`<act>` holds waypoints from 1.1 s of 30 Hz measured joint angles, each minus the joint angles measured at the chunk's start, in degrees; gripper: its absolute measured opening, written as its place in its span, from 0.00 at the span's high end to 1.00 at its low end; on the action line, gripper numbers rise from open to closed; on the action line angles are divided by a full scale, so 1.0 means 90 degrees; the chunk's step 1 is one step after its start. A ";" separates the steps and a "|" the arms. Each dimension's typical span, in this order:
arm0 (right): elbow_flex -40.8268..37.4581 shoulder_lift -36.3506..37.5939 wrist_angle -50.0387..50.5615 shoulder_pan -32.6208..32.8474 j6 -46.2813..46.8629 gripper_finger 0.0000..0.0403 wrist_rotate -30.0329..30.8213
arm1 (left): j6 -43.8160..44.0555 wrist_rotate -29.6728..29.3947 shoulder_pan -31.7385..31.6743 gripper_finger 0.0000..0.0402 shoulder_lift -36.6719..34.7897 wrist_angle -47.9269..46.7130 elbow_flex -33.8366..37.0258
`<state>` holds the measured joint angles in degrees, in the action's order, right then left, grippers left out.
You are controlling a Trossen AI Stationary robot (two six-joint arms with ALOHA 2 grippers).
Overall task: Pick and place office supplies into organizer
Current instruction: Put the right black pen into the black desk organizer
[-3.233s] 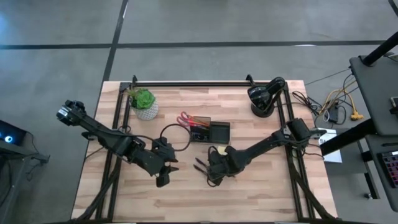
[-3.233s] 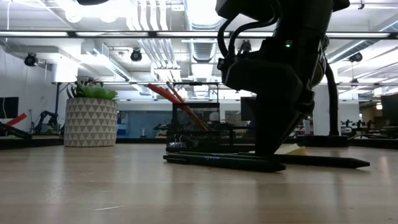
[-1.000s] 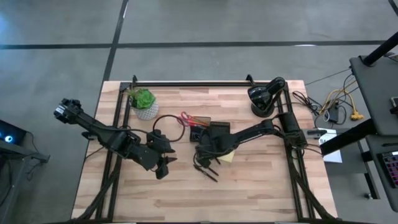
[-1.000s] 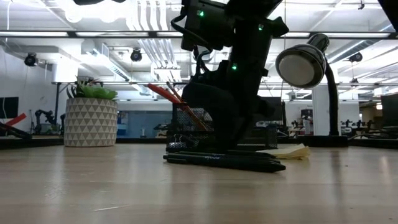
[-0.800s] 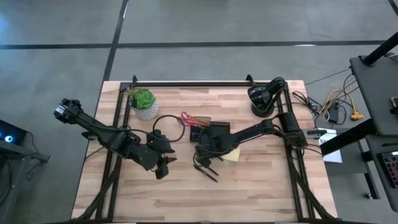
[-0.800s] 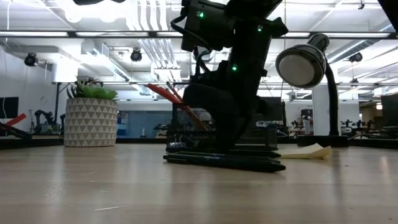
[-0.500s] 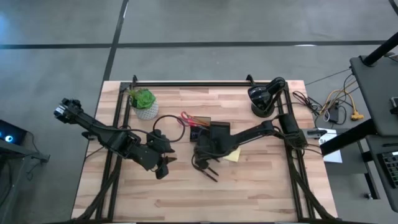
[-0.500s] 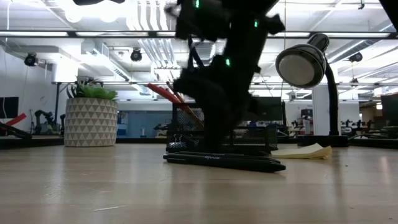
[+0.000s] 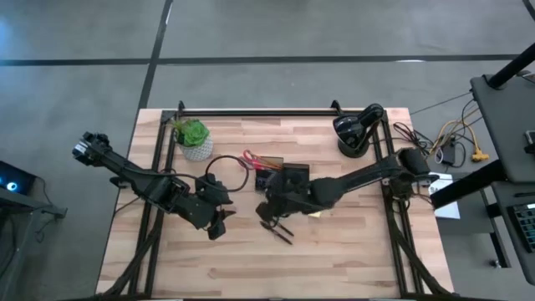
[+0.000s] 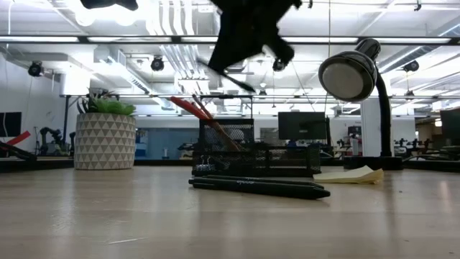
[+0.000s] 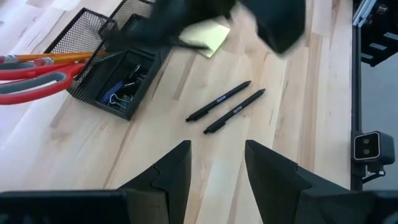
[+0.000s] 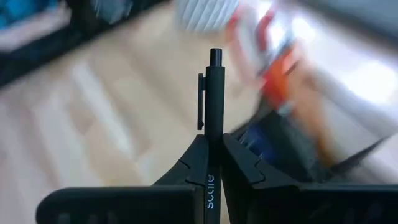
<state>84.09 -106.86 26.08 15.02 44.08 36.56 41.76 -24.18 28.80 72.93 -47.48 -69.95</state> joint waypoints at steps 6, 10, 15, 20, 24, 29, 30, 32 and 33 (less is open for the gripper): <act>-0.0014 0.0504 -0.0320 -0.0382 -0.0759 0.97 0.0675 | -0.0010 -0.0052 0.0000 0.67 0.0000 0.0002 0.0013; -0.0105 0.0509 -0.1114 -0.0826 -0.1708 0.97 0.0444 | -0.0012 -0.0253 0.0000 0.67 0.0000 0.0007 0.0067; -0.0490 0.0439 -0.2283 -0.1267 -0.2616 0.97 0.0280 | -0.0036 -0.0405 0.0017 0.67 0.0000 0.0008 0.0281; -0.1263 0.0439 -0.3486 -0.1589 -0.2894 0.97 0.0239 | -0.0094 -0.0793 0.0019 0.67 0.0000 -0.0040 0.0494; -0.1909 0.0434 -0.4310 -0.1803 -0.3011 0.97 0.0067 | -0.0369 -0.1429 0.0008 0.67 -0.0041 -0.0106 0.0507; -0.2488 0.0426 -0.4996 -0.1992 -0.2922 0.97 -0.0097 | -0.0721 -0.1899 -0.0063 0.67 -0.0184 -0.0115 0.0514; -0.2565 0.0423 -0.5044 -0.2000 -0.2921 0.97 -0.0100 | -0.0759 -0.1933 -0.0092 0.67 -0.0213 -0.0115 0.0514; -0.2738 0.0418 -0.5065 -0.2022 -0.2902 0.97 -0.0161 | -0.0884 -0.2014 -0.0163 0.67 -0.0275 -0.0115 0.0512; -0.2834 0.0415 -0.5119 -0.2036 -0.2859 0.97 -0.0240 | -0.0917 -0.2035 -0.0200 0.67 -0.0295 -0.0114 0.0514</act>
<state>58.59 -103.12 -20.00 -3.30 18.34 34.40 33.51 -42.50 26.99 70.27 -48.50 -65.32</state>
